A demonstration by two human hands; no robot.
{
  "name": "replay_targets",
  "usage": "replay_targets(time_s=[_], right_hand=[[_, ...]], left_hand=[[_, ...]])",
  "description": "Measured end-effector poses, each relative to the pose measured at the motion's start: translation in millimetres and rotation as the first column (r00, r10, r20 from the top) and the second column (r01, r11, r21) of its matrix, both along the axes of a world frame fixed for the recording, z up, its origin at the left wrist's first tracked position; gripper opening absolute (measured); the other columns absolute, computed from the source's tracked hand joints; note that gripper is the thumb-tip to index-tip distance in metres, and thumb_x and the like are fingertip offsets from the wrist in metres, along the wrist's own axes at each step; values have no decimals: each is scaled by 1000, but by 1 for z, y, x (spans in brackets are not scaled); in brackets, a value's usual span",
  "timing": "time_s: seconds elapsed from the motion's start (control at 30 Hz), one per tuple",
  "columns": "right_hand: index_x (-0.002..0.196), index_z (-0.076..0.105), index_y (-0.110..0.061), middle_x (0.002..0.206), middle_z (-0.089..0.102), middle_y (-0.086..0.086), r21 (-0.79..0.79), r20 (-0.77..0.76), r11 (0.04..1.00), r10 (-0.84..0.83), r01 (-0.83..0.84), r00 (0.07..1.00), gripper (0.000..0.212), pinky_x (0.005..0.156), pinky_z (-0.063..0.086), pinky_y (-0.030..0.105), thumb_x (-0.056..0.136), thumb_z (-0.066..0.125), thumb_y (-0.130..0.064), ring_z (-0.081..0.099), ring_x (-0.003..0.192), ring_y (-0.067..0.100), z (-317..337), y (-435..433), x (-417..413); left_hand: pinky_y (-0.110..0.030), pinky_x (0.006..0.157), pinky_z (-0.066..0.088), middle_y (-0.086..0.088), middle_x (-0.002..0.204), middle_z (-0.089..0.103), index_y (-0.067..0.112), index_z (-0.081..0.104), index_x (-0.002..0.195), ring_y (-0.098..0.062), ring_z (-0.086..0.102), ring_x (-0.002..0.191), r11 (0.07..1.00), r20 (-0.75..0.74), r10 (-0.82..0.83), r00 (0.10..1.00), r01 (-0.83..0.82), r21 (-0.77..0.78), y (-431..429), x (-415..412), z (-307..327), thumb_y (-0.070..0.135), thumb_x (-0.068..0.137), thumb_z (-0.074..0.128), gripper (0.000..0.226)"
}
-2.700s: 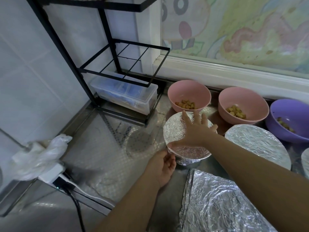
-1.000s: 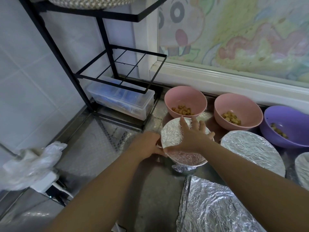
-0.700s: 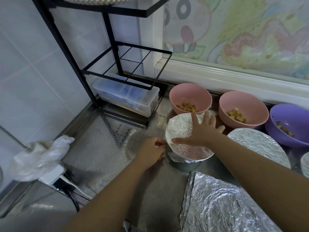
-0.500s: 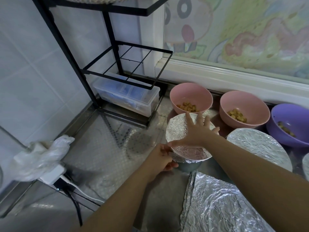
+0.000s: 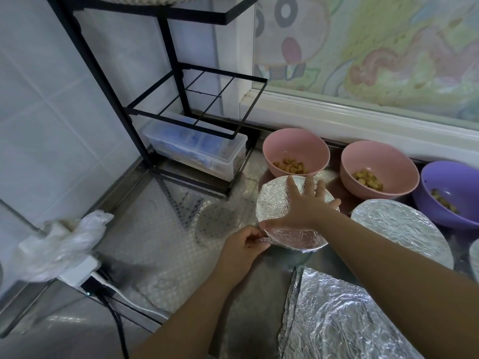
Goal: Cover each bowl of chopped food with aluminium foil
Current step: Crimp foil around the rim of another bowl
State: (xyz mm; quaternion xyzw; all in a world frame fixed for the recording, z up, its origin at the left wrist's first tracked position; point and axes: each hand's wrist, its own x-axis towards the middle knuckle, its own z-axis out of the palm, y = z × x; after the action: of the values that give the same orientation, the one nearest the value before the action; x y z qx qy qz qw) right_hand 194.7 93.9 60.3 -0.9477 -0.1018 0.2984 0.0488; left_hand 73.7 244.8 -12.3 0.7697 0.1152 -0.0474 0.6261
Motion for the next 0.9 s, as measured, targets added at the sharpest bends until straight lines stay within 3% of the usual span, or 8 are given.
replay_targets(time_s=[0.17, 0.33, 0.53, 0.7, 0.9], right_hand=[[155, -26, -36, 160, -38, 12, 6, 4, 1000, -1, 1, 1000, 154, 110, 0, 82, 44, 56, -102, -31, 147, 44, -1, 0, 1], [155, -26, -36, 160, -38, 12, 3, 5, 1000, 0, 0, 1000, 154, 110, 0, 81, 42, 55, -104, -30, 148, 44, -3, -1, 1], [155, -27, -36, 161, -37, 12, -5, 18, 1000, 3, -3, 1000, 155, 110, 1, 81, 40, 52, -105, -29, 148, 44, -5, -1, 2], [154, -27, -36, 161, -36, 12, 1, 16, 1000, 2, -2, 1000, 154, 110, 1, 81, 42, 54, -104, -29, 148, 43, -4, -1, 1], [155, -27, -36, 161, -37, 12, 15, 12, 1000, 0, 0, 1000, 155, 109, 0, 81, 41, 54, -104, -30, 148, 43, -5, -2, 0]], left_hand=[[-16, 70, 51, -4, 85, 73, 22, 68, 85, -6, 69, 73, 999, -53, -32, 998, 32, 6, 10, 7, 7, 7, 90, 70, 15], [-28, 81, 60, -10, 88, 68, 6, 66, 96, -15, 72, 80, 914, -236, -10, 972, -87, -396, 7, 9, 8, 2, 96, 61, 6], [-26, 83, 58, -11, 100, 66, -1, 62, 111, -13, 64, 89, 667, -417, 144, 897, -400, -629, -16, 8, 7, -2, 96, 58, 16], [-31, 81, 56, -15, 97, 71, -3, 66, 98, -20, 66, 92, 276, -674, 246, 697, -717, -640, -41, 5, 20, -4, 90, 67, 8], [-28, 80, 56, -11, 92, 72, 0, 67, 94, -16, 68, 87, 210, -775, 313, 548, -836, -507, -56, 13, 43, 1, 84, 75, 13]])
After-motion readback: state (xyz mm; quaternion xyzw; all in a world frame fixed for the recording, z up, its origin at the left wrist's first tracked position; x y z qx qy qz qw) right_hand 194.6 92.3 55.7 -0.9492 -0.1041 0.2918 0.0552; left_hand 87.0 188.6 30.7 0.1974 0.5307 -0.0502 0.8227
